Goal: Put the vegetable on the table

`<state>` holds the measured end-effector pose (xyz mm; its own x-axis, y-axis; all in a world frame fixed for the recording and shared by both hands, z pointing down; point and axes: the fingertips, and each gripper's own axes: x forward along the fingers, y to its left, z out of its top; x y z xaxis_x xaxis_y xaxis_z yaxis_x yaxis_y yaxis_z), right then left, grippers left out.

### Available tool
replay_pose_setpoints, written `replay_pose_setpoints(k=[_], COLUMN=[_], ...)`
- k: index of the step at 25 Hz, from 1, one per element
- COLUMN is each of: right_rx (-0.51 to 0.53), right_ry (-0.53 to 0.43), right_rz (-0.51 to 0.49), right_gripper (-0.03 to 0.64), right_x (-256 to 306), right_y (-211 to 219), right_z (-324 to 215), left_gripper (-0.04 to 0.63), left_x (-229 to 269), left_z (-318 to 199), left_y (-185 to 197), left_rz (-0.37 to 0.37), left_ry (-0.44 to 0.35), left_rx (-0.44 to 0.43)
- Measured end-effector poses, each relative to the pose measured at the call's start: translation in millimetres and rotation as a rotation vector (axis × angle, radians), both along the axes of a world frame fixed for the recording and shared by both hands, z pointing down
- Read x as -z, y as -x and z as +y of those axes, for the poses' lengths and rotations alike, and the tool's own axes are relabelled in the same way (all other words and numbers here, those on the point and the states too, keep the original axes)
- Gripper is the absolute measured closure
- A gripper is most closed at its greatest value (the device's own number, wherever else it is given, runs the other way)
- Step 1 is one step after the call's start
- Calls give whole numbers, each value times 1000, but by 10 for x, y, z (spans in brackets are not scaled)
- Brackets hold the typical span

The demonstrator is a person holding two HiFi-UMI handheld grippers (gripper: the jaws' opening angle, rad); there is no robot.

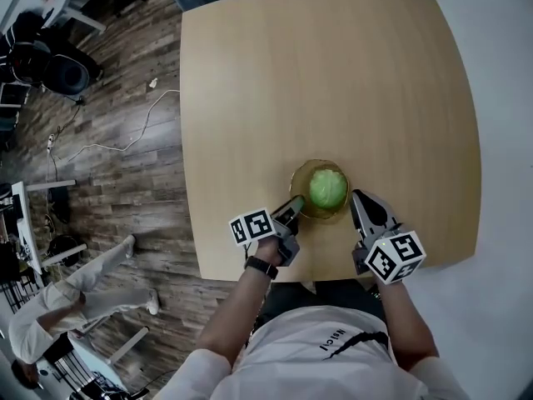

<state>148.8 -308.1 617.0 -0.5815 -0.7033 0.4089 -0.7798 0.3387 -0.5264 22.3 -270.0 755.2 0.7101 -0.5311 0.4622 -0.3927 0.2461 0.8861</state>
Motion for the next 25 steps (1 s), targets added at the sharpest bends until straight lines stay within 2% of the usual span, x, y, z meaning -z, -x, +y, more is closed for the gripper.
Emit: replay_pose_setpoints(k=[5, 8, 15, 21, 25], right_rx=[-7, 0, 26, 37, 38], right_ry=[5, 11, 12, 7, 2], right_rz=[-1, -3, -9, -12, -10], right_gripper=[603, 603, 603, 603, 603], right_x=[-54, -57, -5, -19, 9], right_y=[-41, -48, 44, 66, 119], right_z=[31, -37, -17, -17, 50], left_gripper=[528, 526, 502, 453, 449], left_x=[-112, -142, -125, -124, -47], left_z=[-12, -87, -37, -117, -126], left_y=[-21, -13, 109, 235, 371], left_rz=[-5, -35, -179, -364, -404], left_ry=[16, 27, 28, -30, -58], left_rx=[-6, -11, -47, -90, -62])
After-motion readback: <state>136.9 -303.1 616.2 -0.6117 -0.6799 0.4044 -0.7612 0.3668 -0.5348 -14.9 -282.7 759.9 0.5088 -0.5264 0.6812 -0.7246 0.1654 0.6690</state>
